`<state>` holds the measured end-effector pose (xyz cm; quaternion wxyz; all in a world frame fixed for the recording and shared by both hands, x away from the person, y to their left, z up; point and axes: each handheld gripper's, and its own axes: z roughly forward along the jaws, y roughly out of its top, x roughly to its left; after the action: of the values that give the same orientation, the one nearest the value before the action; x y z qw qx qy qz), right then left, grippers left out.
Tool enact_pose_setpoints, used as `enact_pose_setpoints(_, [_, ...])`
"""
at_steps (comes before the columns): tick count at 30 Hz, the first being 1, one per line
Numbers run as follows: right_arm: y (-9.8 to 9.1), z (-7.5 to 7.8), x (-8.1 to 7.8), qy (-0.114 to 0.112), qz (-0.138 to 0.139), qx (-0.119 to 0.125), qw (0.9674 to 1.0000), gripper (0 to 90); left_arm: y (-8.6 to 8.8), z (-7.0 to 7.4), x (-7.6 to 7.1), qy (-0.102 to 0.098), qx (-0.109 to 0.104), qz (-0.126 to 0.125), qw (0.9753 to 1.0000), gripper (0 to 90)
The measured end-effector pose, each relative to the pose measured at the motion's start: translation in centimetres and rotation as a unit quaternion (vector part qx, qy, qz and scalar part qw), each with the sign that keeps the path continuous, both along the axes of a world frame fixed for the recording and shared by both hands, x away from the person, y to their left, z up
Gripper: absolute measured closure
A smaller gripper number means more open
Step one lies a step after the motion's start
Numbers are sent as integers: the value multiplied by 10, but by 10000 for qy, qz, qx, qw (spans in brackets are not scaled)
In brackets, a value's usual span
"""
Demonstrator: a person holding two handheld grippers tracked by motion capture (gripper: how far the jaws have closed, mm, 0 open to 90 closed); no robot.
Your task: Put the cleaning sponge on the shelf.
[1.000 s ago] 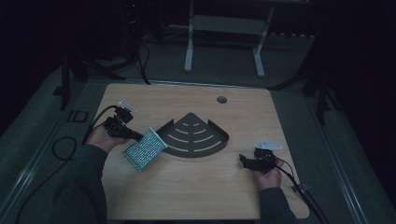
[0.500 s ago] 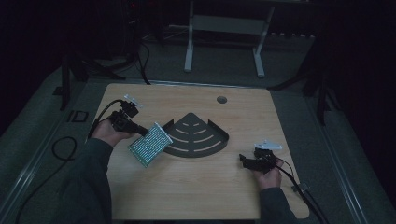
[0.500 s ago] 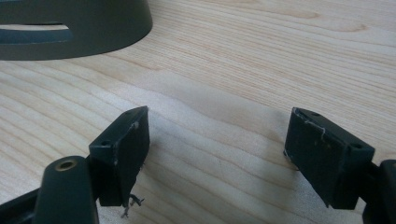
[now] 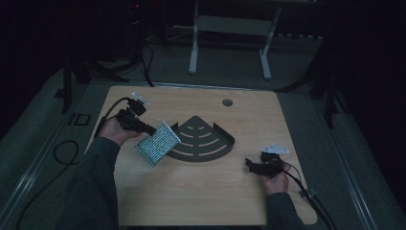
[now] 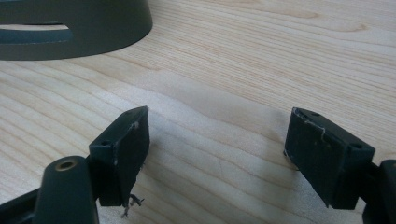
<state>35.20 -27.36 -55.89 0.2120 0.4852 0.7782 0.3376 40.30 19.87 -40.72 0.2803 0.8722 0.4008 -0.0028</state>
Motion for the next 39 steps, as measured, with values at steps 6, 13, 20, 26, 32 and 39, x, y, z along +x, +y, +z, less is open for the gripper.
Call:
enact_pose_setpoints(6, [0, 0, 0, -1, 0, 1, 10000, 214, -6, 3, 5, -40, 4, -20, 10000, 900])
enact_pose_setpoints(13, [0, 0, 0, -2, 1, 0, 10000, 214, -11, 6, 10, -78, -17, -4, 10000, 900])
enact_pose_setpoints(20, [0, 0, 0, -2, 1, 0, 10000, 214, -19, 8, 17, -155, 86, -33, 9998, 900])
enact_pose_setpoints(26, [0, 0, 0, -1, 1, 1, 10000, 214, -24, 7, 25, -219, 149, 10, 9996, 900])
enact_pose_setpoints(32, [0, 0, 0, -1, 1, 0, 10000, 214, -26, 1, 31, -209, 192, 38, 9996, 900])
enact_pose_setpoints(39, [0, 0, 0, -1, 1, 0, 10000, 214, -30, -3, 39, -250, 290, 54, 9993, 900])
